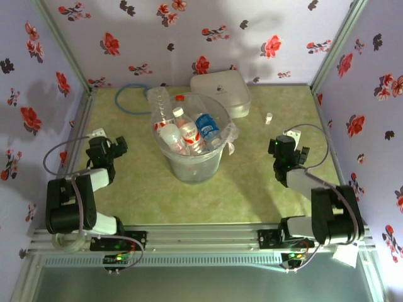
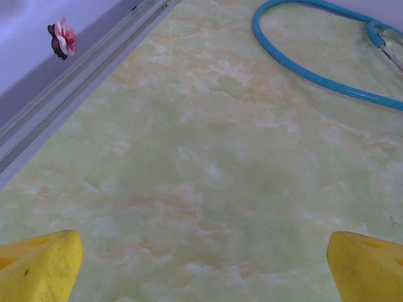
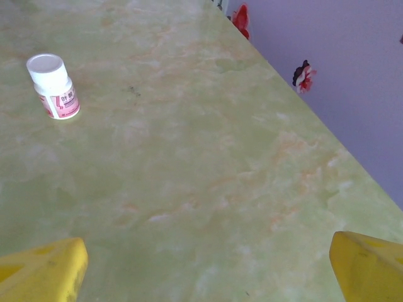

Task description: Put the plastic bottles in the bin

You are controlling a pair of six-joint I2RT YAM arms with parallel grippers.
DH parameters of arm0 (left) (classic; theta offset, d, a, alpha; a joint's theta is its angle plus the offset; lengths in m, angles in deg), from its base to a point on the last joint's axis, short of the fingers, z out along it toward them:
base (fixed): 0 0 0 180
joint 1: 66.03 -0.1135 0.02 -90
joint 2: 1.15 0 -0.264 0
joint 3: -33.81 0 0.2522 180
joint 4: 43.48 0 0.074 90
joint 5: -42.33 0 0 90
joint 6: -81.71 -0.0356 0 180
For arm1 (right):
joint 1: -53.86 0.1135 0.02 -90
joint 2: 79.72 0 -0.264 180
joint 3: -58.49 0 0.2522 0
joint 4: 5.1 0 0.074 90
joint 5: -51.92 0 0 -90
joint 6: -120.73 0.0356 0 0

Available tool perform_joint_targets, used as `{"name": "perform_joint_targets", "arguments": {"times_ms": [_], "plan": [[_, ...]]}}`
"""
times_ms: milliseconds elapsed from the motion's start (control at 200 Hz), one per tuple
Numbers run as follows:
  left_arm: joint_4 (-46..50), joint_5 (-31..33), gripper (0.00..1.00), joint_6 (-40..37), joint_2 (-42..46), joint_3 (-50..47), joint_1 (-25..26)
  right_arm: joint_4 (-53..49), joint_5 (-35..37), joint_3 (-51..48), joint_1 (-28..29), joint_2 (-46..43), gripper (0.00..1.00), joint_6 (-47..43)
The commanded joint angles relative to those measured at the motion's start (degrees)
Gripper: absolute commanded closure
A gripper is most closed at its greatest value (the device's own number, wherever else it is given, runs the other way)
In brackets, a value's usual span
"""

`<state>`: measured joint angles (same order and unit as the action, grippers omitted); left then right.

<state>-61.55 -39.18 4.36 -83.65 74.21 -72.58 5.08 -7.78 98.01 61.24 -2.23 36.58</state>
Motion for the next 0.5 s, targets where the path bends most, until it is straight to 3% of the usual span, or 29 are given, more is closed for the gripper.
{"name": "perform_joint_targets", "arguments": {"times_ms": [0,135,200,305,360,440,495], "plan": [[-3.13,-1.06,0.00,-2.51,-1.16,1.91,0.22,12.40,1.61,-0.65,-0.07,3.02,0.01,-2.25],[-4.88,-1.49,0.00,-4.28,-1.04,1.04,1.43,26.51,-0.47,-2.58,-1.05,10.57,0.01,-1.59],[-6.93,-1.23,0.00,-6.64,-1.54,0.32,3.19,18.62,-2.16,-1.15,-1.69,7.95,0.01,0.40],[-11.62,0.98,0.00,-10.44,-3.78,-0.96,7.12,25.89,-7.81,-4.74,-2.55,9.74,0.01,-0.50],[-15.41,1.48,0.00,-10.45,-4.50,-2.49,7.38,38.93,-6.19,-7.07,-3.02,14.88,0.00,-1.18],[-20.58,1.61,0.00,-10.45,-6.18,-4.51,7.20,25.38,-7.35,-4.15,-3.43,10.39,0.01,0.85],[-19.99,1.68,0.00,-10.45,-6.11,-4.28,7.25,31.54,-7.49,-4.90,-3.91,13.06,0.01,0.31]]}}
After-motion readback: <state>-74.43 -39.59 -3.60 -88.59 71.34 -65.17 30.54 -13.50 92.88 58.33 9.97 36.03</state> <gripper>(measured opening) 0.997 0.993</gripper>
